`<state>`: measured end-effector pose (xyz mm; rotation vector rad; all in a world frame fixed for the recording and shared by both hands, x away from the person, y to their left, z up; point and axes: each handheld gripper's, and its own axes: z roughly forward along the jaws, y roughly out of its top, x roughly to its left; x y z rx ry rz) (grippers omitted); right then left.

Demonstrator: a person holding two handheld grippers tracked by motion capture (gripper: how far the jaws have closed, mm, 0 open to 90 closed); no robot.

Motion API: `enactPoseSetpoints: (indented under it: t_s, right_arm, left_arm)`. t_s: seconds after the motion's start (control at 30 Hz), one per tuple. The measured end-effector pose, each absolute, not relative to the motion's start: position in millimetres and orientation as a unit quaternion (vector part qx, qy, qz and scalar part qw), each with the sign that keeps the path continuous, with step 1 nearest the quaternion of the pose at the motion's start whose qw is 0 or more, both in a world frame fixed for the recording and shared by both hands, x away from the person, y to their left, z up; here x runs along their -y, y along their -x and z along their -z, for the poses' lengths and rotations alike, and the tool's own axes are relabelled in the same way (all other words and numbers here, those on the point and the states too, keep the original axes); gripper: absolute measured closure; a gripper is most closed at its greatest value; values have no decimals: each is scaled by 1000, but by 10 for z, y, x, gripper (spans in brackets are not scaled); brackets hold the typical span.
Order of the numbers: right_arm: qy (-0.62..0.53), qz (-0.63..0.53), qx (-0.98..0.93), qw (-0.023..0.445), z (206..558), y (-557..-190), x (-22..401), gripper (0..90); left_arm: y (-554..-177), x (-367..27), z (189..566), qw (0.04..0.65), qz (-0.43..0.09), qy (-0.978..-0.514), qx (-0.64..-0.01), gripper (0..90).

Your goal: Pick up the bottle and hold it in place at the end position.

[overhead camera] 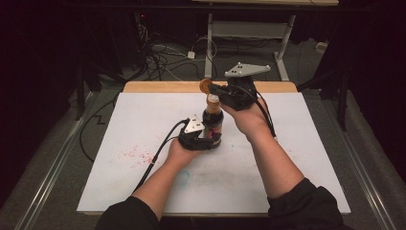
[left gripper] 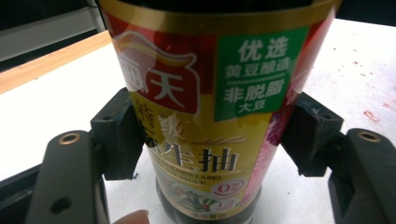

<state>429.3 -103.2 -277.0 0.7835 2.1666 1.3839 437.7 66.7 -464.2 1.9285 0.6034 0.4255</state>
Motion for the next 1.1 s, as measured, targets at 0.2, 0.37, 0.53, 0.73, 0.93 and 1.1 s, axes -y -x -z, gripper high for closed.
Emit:
enactPoseSetpoints:
  t_s: [0.2,0.37,0.53,0.73,0.93,1.1]
  right_arm:
    - [-286,-503,-785,222,2784,-4351,990,900]
    - [-285,-505,-784,222,2768,-4371,975,900]
    - [-285,-505,-784,222,2765,-4387,971,900]
    - [-282,-508,-782,225,2732,-4344,1023,900]
    - [-281,-511,-778,233,2708,-4271,1120,900]
    - [-283,-510,-777,238,2716,-4188,1233,900]
  left_arm:
    - [-4376,-665,4643,513,-178,-801,-251,289]
    - [-4372,-665,4644,513,-178,-801,-250,289]
    - [-4367,-665,4642,513,-179,-801,-251,287]
    - [-4363,-664,4641,512,-181,-801,-252,285]
    - [-4364,-663,4637,511,-180,-801,-254,283]
    - [-4361,-664,4628,509,-179,-802,-257,282]
